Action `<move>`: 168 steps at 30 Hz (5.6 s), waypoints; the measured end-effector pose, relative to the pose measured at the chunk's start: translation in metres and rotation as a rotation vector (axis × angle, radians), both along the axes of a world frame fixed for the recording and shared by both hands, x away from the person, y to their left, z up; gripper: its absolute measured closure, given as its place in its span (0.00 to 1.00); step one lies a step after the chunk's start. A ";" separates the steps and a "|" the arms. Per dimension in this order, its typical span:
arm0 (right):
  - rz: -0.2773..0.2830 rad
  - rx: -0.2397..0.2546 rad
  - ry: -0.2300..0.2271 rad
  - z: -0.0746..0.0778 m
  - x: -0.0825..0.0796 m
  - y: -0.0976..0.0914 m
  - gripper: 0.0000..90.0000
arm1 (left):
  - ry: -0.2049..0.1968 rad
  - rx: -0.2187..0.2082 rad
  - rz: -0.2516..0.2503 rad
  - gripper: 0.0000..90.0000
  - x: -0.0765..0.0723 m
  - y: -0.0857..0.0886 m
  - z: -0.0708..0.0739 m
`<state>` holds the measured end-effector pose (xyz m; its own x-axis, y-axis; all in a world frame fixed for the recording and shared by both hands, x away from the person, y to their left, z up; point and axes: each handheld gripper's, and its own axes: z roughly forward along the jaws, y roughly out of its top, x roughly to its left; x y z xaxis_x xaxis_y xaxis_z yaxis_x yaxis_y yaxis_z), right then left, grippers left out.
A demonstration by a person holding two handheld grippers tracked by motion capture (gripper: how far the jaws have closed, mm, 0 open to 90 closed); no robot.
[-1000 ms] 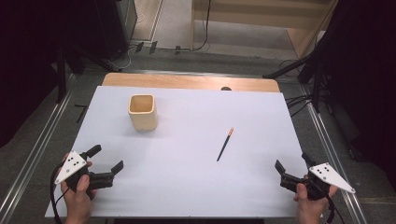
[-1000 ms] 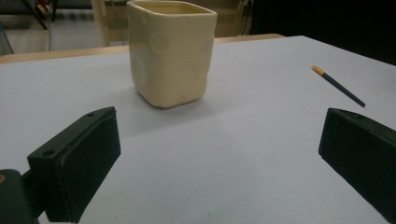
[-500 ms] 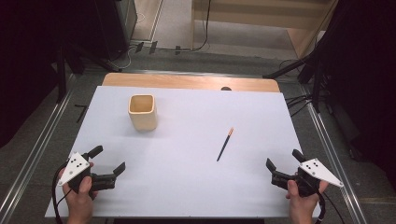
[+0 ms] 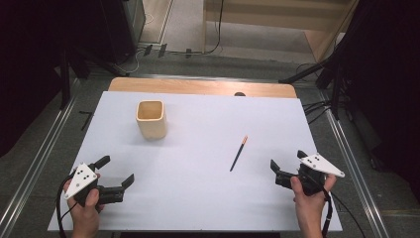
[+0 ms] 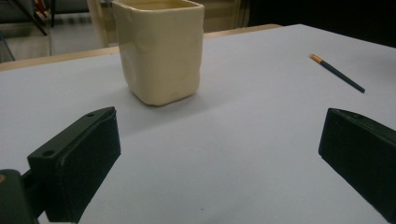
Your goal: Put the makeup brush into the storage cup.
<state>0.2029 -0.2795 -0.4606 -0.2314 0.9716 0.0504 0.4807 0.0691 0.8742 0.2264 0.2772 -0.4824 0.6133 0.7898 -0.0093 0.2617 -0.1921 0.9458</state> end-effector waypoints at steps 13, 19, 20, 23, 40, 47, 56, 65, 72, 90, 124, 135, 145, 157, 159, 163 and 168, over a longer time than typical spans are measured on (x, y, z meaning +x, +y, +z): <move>0.050 -0.049 0.056 0.013 0.034 0.031 0.05 | 0.009 0.007 -0.014 0.00 0.001 -0.002 -0.001; 0.066 -0.069 0.102 0.012 0.053 0.046 0.06 | 0.009 0.013 -0.015 0.00 0.001 -0.003 -0.002; 0.072 -0.069 0.109 0.012 0.056 0.048 0.06 | 0.009 0.012 -0.015 0.00 0.001 -0.003 -0.002; 0.082 -0.093 0.151 0.011 0.066 0.056 0.07 | 0.010 0.014 -0.015 0.00 0.001 -0.003 -0.002; 0.102 -0.194 0.289 0.016 0.107 0.082 0.11 | 0.014 0.011 -0.018 0.00 0.002 -0.003 -0.002; 0.101 -0.213 0.392 0.010 0.119 0.088 0.13 | 0.013 0.016 -0.022 0.00 0.001 -0.003 -0.002; 0.118 -0.209 0.542 0.002 0.133 0.090 0.15 | 0.014 0.022 -0.028 0.00 0.002 -0.005 -0.003; 0.106 -0.239 0.626 -0.001 0.145 0.098 0.15 | 0.018 0.024 -0.027 0.00 0.002 -0.004 -0.003; 0.103 -0.216 0.693 -0.004 0.151 0.104 0.22 | 0.020 0.020 -0.019 0.00 0.003 -0.003 -0.003; 0.010 -0.125 0.800 -0.012 0.164 0.107 0.45 | 0.029 0.028 -0.023 0.00 0.004 -0.004 -0.004; -0.049 -0.188 0.872 -0.018 0.176 0.116 0.94 | 0.041 0.031 -0.039 0.00 0.007 -0.009 -0.006; -0.017 -0.048 0.676 0.003 0.150 0.100 0.94 | 0.041 0.017 -0.046 0.00 0.009 -0.022 -0.002; 0.055 0.047 0.515 0.019 0.111 0.082 0.94 | 0.025 0.007 -0.081 0.00 0.011 -0.048 0.007; 0.095 0.150 0.333 0.021 0.070 0.062 0.94 | 0.010 -0.023 -0.130 0.00 0.024 -0.085 0.016; 0.091 0.158 0.305 0.020 0.065 0.060 0.94 | 0.007 -0.023 -0.140 0.00 0.026 -0.092 0.016; 0.094 0.168 0.253 0.015 0.058 0.058 0.94 | -0.007 -0.012 -0.161 0.00 0.033 -0.104 0.019; 0.125 0.193 0.204 0.013 0.048 0.056 0.94 | -0.028 -0.017 -0.175 0.00 0.041 -0.111 0.025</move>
